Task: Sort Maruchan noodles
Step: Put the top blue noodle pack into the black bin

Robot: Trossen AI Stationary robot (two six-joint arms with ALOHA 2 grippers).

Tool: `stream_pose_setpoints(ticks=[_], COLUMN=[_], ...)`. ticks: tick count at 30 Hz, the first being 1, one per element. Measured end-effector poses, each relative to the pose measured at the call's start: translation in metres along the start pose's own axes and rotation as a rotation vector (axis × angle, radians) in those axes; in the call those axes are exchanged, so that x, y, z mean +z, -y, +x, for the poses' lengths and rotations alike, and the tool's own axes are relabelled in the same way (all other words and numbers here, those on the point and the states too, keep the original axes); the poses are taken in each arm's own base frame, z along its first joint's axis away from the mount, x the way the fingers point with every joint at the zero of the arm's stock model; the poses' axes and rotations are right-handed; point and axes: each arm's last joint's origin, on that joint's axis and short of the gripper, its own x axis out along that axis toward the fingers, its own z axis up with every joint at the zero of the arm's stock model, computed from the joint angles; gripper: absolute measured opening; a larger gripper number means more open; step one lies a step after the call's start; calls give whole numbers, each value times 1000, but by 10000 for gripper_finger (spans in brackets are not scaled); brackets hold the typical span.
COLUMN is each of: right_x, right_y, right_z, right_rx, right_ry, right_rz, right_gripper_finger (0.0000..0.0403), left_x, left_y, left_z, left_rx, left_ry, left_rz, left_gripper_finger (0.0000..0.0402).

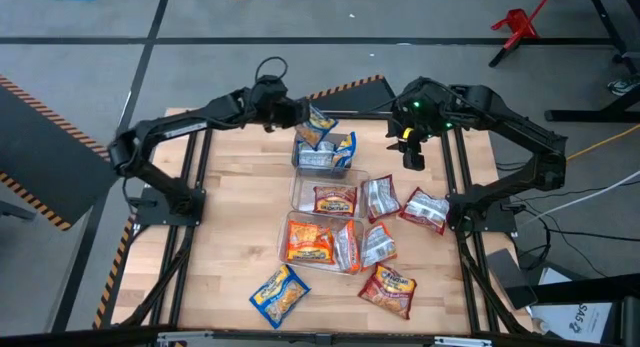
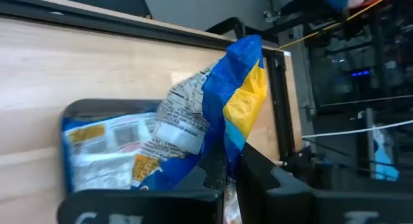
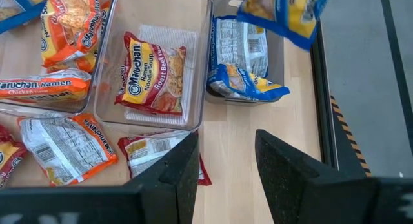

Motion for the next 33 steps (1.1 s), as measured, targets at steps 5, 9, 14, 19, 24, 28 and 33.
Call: stream_pose_setpoints(ticks=[5, 9, 14, 19, 24, 28, 33], right_x=[-1, -2, -2, -2, -2, -2, -2], right_y=[0, -1, -1, -1, -1, -1, -1], right_z=[0, 0, 0, 0, 0, 0, 0], right_rx=[4, 8, 8, 9, 9, 10, 10], right_ry=[-11, -20, -22, -23, -24, -25, -25], right_rz=[5, 7, 6, 1, 0, 0, 0], right_gripper_finger=[138, 138, 138, 138, 138, 138, 138], left_x=[-1, -9, -21, -24, -27, -27, -33], left_y=[1, -1, -2, -5, -5, -6, -6], left_z=[23, 40, 57, 66, 66, 66, 66], left_rx=[-37, -32, -32, -14, 3, 18, 34], left_ry=[-8, -46, -85, -93, -77, -56, -76], left_rz=[-39, -59, -70, -86, -75, -52, 1], left_gripper_finger=[8, 8, 9, 10, 18, 39, 72])
